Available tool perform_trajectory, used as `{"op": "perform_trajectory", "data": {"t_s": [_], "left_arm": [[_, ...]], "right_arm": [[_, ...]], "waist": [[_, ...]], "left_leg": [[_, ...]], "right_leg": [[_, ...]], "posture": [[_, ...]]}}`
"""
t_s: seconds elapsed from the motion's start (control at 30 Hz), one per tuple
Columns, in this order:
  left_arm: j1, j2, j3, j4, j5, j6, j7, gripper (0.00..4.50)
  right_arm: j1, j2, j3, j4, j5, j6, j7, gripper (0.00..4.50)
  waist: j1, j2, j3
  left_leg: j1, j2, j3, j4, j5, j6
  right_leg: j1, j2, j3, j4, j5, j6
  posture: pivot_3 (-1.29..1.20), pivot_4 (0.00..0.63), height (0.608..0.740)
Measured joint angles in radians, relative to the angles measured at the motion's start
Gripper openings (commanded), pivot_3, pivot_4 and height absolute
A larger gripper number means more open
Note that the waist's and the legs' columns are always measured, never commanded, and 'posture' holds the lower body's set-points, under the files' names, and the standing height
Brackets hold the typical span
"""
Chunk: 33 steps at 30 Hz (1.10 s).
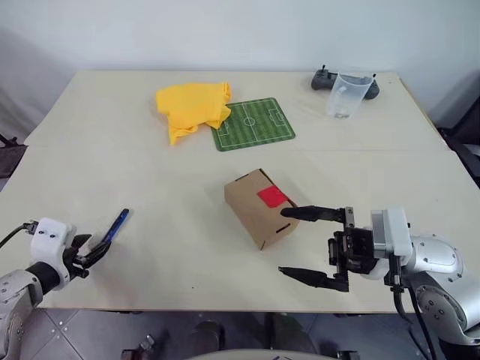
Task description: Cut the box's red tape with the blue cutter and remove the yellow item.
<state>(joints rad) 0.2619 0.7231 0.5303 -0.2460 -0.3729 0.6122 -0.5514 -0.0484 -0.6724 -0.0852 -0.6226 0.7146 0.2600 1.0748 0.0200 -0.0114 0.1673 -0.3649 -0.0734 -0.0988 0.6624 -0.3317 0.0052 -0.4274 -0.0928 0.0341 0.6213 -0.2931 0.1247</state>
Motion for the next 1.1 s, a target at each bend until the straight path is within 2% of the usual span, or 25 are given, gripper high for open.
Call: {"op": "perform_trajectory", "data": {"t_s": [0.17, 0.63, 0.9, 0.97, 1.1], "left_arm": [[0.008, 0.000, 0.000, -0.017, -0.007, 0.017, -0.013, 0.46], [-0.014, 0.031, -0.018, 0.049, -0.006, -0.018, -0.075, 0.42], [-0.045, 0.038, -0.042, 0.105, 0.000, -0.106, -0.125, 0.42], [-0.054, 0.039, -0.056, 0.109, 0.005, -0.152, -0.159, 0.42], [-0.101, 0.116, -0.165, 0.086, 0.002, -0.365, -0.403, 0.42]], "right_arm": [[-0.001, 0.000, 0.000, 0.000, 0.000, 0.000, 0.000, 4.50], [-0.003, 0.000, 0.004, 0.000, 0.000, 0.001, -0.022, 4.50], [0.006, 0.000, 0.004, -0.006, -0.001, 0.001, -0.039, 4.50], [0.007, -0.001, 0.002, -0.006, 0.000, 0.001, -0.039, 4.50], [0.034, -0.031, -0.034, -0.006, 0.001, 0.001, -0.032, 4.50]], "waist": [[0.000, 0.000, 0.000], [0.002, 0.007, -0.001], [0.006, 0.008, 0.000], [0.007, 0.008, 0.000], [0.009, 0.006, 0.001]], "left_leg": [[0.000, 0.000, 0.000, 0.000, 0.000, 0.000], [0.001, 0.000, 0.000, 0.000, 0.000, 0.000], [0.001, 0.000, 0.000, 0.000, 0.000, 0.000], [0.000, 0.000, 0.000, 0.000, 0.000, 0.000], [-0.002, 0.000, -0.001, 0.000, 0.000, 0.000]], "right_leg": [[0.000, 0.000, 0.000, 0.000, 0.000, 0.000], [0.001, 0.000, 0.000, 0.000, 0.000, 0.000], [0.001, -0.001, 0.000, 0.000, 0.000, 0.000], [0.001, -0.001, -0.001, -0.001, 0.000, 0.000], [0.000, -0.001, -0.002, -0.003, 0.000, 0.000]], "posture": [[0.00, 0.150, 0.740], [0.00, 0.150, 0.740], [0.00, 0.150, 0.740], [0.00, 0.150, 0.740], [0.00, 0.150, 0.740]]}}
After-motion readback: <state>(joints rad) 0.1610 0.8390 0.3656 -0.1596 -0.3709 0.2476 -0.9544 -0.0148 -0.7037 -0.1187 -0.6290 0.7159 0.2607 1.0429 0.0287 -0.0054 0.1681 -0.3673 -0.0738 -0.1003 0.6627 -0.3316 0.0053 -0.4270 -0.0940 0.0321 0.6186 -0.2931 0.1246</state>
